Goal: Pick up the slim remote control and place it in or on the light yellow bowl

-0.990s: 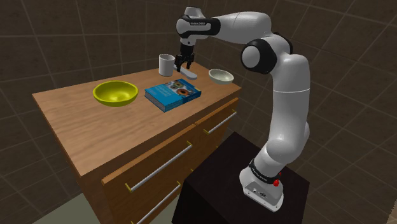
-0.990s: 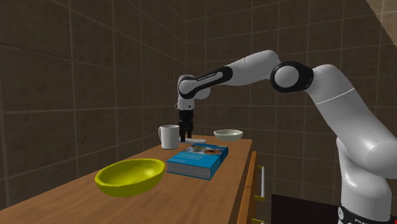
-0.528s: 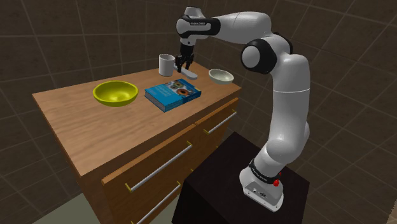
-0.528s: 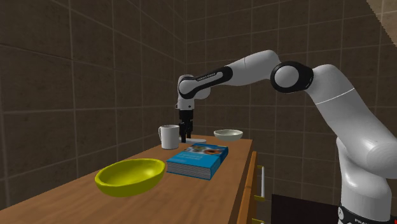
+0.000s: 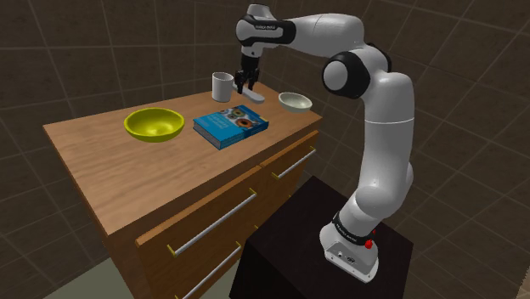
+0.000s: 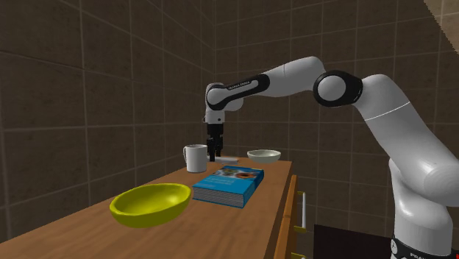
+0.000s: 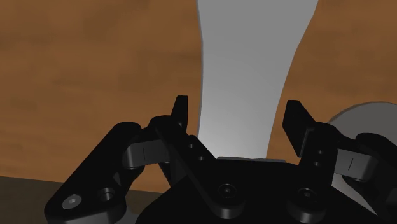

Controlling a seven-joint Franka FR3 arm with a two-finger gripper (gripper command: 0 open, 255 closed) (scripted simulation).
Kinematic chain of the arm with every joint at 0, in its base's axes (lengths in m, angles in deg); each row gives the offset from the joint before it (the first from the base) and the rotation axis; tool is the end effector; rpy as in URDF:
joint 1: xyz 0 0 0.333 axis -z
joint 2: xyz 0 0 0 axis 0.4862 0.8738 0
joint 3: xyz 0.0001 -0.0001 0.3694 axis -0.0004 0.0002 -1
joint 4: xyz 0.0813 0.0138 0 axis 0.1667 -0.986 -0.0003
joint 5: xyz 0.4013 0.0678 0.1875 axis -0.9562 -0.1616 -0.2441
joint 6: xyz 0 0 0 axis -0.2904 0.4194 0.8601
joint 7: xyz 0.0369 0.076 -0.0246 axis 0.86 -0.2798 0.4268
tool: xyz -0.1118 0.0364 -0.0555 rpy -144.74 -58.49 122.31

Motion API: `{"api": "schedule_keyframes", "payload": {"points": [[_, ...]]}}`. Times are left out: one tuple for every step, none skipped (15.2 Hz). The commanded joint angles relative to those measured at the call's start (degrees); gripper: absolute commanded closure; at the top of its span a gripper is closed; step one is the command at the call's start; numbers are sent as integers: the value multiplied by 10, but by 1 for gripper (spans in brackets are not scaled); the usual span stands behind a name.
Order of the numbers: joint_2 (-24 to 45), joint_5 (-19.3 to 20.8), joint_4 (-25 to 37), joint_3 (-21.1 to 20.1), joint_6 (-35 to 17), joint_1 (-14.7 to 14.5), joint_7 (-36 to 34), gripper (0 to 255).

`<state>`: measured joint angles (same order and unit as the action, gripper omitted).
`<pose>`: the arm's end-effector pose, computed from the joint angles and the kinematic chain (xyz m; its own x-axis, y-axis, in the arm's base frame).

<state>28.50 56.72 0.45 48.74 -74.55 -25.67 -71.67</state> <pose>0.7676 -0.1447 0.4647 0.9984 0.0563 -0.0085 0.0561 -0.9983 -0.0174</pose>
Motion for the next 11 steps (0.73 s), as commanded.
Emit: {"api": "schedule_keyframes", "payload": {"points": [[1, 0, 16, 0, 15, 1, -1, 255], [1, 0, 24, 0, 23, 1, -1, 255], [1, 0, 32, 0, 31, 2, -1, 255], [1, 0, 41, 0, 39, 2, -1, 255], [2, 0, 49, 0, 47, 3, -2, 255], [3, 0, 58, 1, 55, 3, -2, 255], [4, 0, 68, 1, 64, 4, -2, 255], [5, 0, 78, 1, 72, 4, -3, 255], [7, 0, 88, 1, 81, 5, -3, 255], [8, 0, 98, 1, 89, 6, -3, 255], [10, 0, 109, 1, 98, 7, -3, 255]]}}
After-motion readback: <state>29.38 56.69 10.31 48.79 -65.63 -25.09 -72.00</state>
